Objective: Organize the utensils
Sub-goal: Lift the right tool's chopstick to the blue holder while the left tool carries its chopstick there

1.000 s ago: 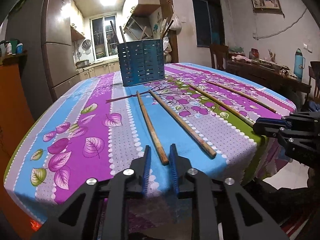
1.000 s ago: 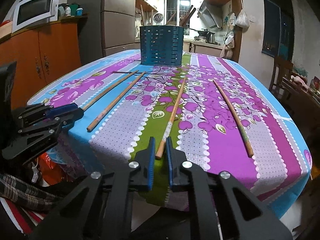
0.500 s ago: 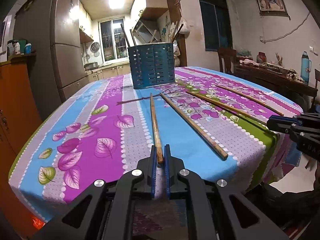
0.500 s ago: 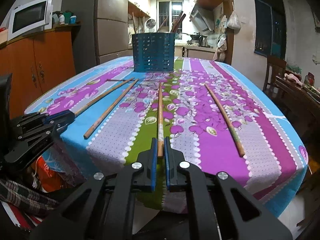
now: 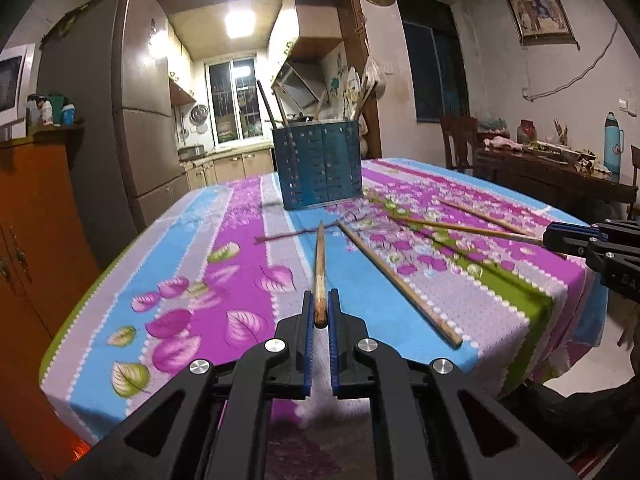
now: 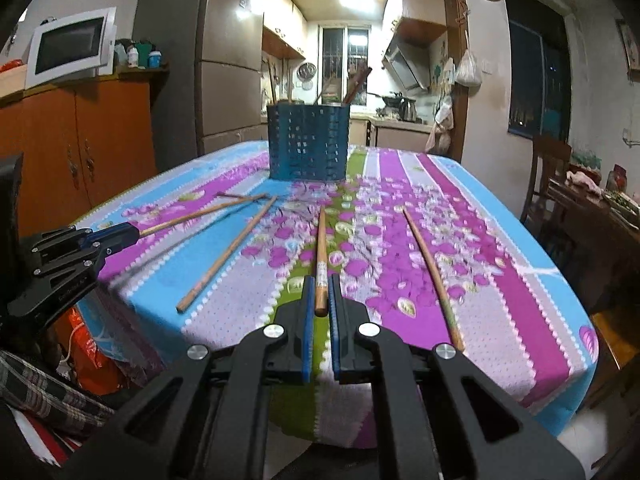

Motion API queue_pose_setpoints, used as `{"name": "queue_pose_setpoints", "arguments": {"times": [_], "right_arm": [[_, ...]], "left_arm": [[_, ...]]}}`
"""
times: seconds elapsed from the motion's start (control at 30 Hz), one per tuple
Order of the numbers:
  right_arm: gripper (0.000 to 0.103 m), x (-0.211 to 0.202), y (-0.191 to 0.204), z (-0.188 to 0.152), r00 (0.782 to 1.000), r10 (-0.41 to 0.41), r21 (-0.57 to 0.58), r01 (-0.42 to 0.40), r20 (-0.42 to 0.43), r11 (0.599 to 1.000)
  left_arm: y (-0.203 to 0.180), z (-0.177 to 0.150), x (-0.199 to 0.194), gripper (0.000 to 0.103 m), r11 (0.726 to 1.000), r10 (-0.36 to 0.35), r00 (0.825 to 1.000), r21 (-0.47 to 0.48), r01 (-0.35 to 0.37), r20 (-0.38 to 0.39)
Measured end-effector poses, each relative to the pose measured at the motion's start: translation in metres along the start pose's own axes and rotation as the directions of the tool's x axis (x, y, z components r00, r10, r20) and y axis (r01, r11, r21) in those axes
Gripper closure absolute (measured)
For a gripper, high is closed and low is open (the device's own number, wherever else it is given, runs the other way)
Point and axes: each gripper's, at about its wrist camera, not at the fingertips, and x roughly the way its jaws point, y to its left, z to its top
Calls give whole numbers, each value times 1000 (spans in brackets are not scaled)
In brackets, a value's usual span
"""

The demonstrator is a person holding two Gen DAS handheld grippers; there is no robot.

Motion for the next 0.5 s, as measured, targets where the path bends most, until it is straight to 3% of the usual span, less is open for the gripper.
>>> {"name": "queue_pose_setpoints", "arguments": {"times": [0.33,0.5], "right_arm": [[98,-12,2,22,997,7,-26,-5,77,1000],[98,-15,4,29,995,8,-43,-4,101,999]], "left_arm": [[9,24,-13,95,999,14,999,-29,-14,33],[11,38,-11,95,999,25,1000,-35,-25,-2]]}}
